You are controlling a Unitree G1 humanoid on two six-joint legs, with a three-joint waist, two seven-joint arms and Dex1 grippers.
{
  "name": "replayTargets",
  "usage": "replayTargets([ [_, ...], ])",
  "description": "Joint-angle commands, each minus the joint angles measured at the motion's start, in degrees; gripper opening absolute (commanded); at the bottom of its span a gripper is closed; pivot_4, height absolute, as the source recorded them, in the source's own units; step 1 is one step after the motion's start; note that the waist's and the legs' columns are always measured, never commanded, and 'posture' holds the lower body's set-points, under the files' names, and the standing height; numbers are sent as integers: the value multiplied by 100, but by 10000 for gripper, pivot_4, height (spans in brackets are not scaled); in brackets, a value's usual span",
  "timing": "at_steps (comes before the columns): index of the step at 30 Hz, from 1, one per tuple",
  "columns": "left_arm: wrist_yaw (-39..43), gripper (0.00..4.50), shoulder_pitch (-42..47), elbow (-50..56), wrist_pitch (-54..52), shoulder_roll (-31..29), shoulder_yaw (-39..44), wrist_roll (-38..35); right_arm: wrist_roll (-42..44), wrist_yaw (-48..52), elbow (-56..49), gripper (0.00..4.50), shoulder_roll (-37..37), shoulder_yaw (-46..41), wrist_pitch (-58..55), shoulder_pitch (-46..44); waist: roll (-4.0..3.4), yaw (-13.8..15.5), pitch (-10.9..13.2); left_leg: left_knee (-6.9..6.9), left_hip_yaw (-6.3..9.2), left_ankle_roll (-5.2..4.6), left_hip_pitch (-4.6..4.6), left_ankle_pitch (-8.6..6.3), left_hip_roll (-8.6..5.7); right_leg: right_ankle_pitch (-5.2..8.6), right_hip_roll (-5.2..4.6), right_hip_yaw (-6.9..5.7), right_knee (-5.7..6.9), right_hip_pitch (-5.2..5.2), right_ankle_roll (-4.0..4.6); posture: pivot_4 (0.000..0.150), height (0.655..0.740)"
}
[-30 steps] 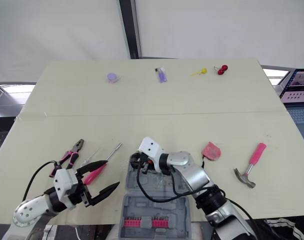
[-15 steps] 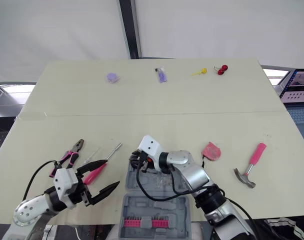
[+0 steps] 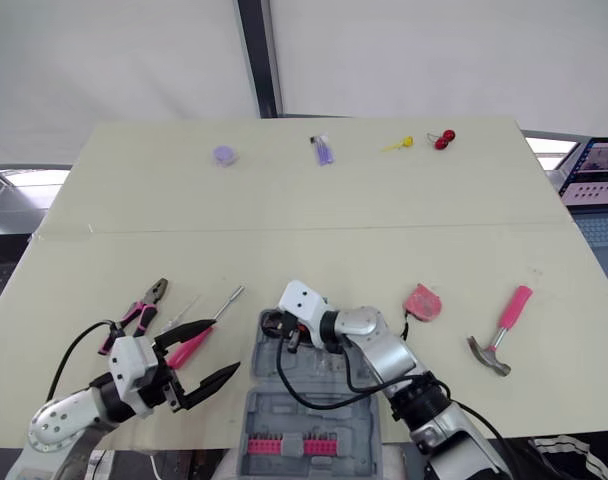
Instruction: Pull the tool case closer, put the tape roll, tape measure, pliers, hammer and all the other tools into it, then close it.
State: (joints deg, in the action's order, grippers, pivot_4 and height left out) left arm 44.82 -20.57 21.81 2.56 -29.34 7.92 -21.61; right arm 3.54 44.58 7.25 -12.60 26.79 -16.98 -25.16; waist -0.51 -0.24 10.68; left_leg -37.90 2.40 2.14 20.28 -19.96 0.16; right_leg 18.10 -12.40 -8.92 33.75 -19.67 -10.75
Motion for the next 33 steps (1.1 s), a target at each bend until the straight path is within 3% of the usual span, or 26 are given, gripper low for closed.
replayTargets([
  [1,-12,45000,-12,97,65,3,-8,21,-145,87,72,11303,-1,104,158,23,0,1,0,0,0,0,0,0,0,0,0,0,0,0,0,1500,7400],
  [12,-25,45000,44,64,51,-22,19,27,-1096,-9,551,11303,-262,617,639,-37,-4,-3,-11,2,-1,0,-9,0,1,0,1,1,1,4,0,1500,7400],
  [18,-54,45000,77,35,-57,-18,26,-10,-1041,118,568,11303,-256,574,532,78,-1,3,-50,5,-2,0,-12,0,1,0,0,1,-2,9,0,1500,7400],
  [22,-22,45000,123,-8,-209,-53,39,-66,-647,163,409,11303,-118,251,614,74,-2,6,-60,7,-2,0,-12,0,1,0,0,1,-4,9,0,1500,7400],
  [26,-87,45000,332,43,-766,-199,250,-354,440,442,-406,11303,10,-598,202,-39,-4,7,-57,7,-2,0,-7,0,1,0,1,1,-6,6,0,1500,7400],
  [32,-255,45000,796,-167,-1440,-547,750,-540,1575,955,-1342,11303,-859,-1743,-855,-205,-6,17,-54,6,0,0,-4,0,1,0,1,0,-6,4,0,1500,7400],
  [33,-276,45000,829,-274,-1530,-625,909,-559,1727,1022,-1422,13566,-1081,-1973,-987,-178,-6,26,-54,8,0,0,-5,0,1,0,1,0,-6,5,0,1500,7400],
])
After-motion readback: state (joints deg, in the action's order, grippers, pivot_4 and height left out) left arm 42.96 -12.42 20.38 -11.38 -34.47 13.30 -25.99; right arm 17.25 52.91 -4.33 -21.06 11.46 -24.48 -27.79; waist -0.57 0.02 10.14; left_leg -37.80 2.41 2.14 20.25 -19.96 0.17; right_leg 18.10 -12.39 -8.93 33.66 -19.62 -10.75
